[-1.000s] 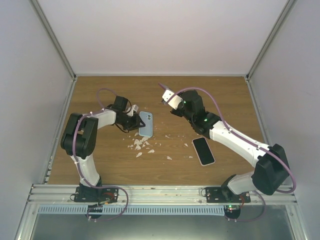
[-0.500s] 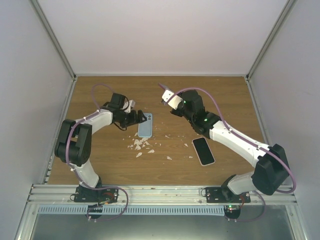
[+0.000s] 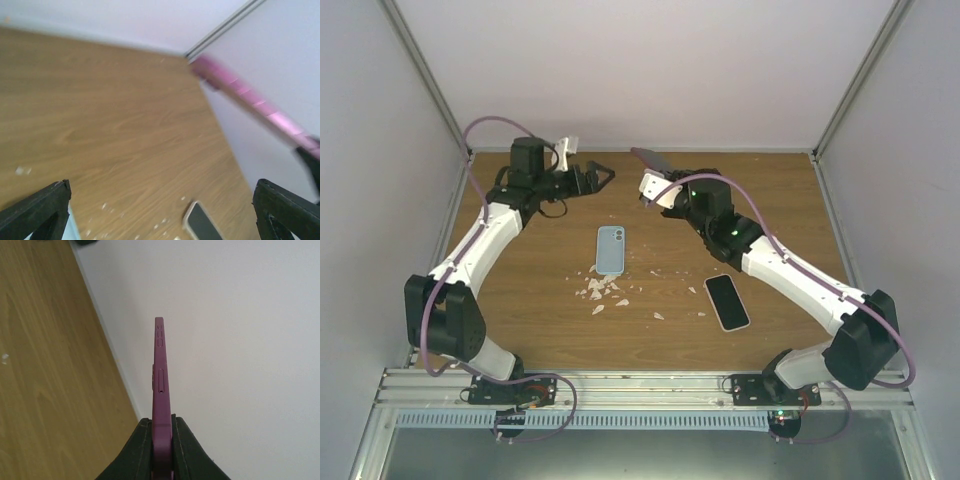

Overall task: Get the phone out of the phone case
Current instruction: Place the phone at the center of the board.

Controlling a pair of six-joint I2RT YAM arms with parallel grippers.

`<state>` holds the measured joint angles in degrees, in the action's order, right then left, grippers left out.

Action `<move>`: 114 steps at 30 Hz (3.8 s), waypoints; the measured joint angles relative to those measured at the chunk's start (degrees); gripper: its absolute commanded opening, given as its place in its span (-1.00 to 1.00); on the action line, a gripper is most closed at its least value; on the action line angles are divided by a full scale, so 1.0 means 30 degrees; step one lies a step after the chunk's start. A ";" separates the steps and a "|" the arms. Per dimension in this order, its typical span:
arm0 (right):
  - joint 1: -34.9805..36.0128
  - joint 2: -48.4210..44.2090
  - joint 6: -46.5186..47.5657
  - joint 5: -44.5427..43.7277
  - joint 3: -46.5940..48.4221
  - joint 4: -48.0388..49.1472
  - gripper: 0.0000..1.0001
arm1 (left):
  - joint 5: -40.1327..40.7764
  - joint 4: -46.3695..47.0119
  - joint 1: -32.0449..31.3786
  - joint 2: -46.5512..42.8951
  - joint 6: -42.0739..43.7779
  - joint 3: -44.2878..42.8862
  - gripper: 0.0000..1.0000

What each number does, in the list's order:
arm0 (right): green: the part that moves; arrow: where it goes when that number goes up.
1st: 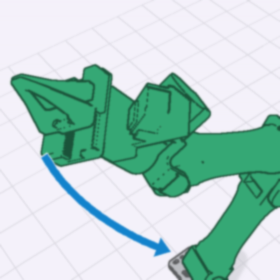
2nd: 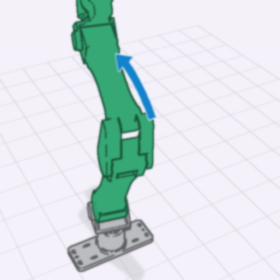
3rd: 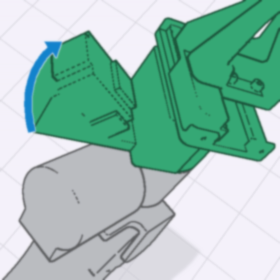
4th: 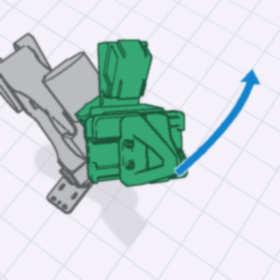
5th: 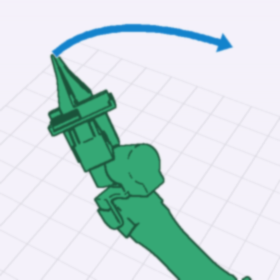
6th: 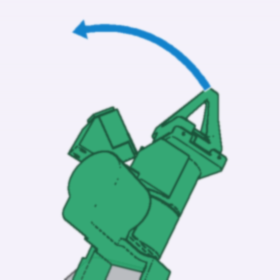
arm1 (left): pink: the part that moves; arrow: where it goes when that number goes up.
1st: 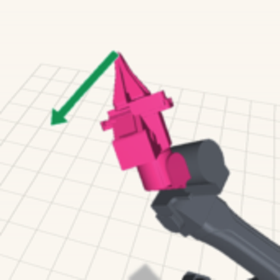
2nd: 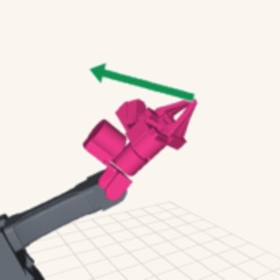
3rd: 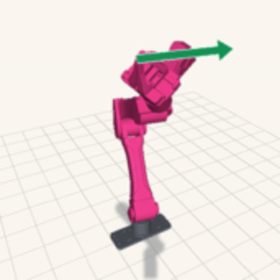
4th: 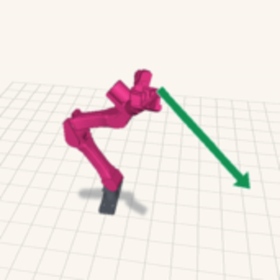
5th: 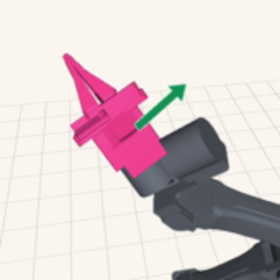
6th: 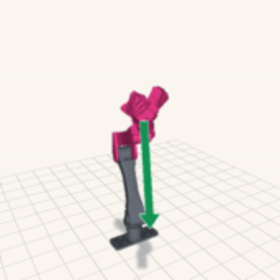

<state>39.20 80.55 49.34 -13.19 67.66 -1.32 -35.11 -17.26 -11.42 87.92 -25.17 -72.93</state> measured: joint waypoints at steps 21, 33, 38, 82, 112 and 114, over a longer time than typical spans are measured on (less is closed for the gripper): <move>0.0721 -0.1967 0.7541 -0.2157 -0.1770 0.8080 -0.99 | -0.4969 0.4852 0.0168 -0.0153 -0.6448 -0.3031 0.72; 0.2033 -0.1173 1.2138 -0.4036 -0.3563 1.3522 -0.99 | -0.5282 0.6725 -0.1508 -0.0153 -0.9588 -0.4218 0.52; 0.2528 -0.1078 1.3202 -0.4255 -0.3716 1.4848 -0.99 | -0.5042 0.7155 -0.2484 -0.0153 -0.9901 -0.4677 0.41; 0.4022 0.0306 1.5591 -0.5428 -0.4874 1.7347 -0.43 | -0.3840 0.7278 -0.3679 0.1151 -1.3274 -0.4335 -1.00; 0.0466 -0.2157 -0.1399 0.1392 0.2543 -0.2856 0.99 | -0.8153 0.6652 0.0182 0.1166 -0.5901 -0.2273 -1.00; -0.0321 -0.2157 -0.2703 0.2739 0.2914 -0.4226 0.99 | -0.8568 0.6798 0.0175 0.1100 -0.5311 -0.1625 -1.00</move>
<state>38.24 74.08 41.23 -4.97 76.40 -14.00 -60.82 3.14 -10.90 91.22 -41.10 -77.80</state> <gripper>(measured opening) 0.995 0.082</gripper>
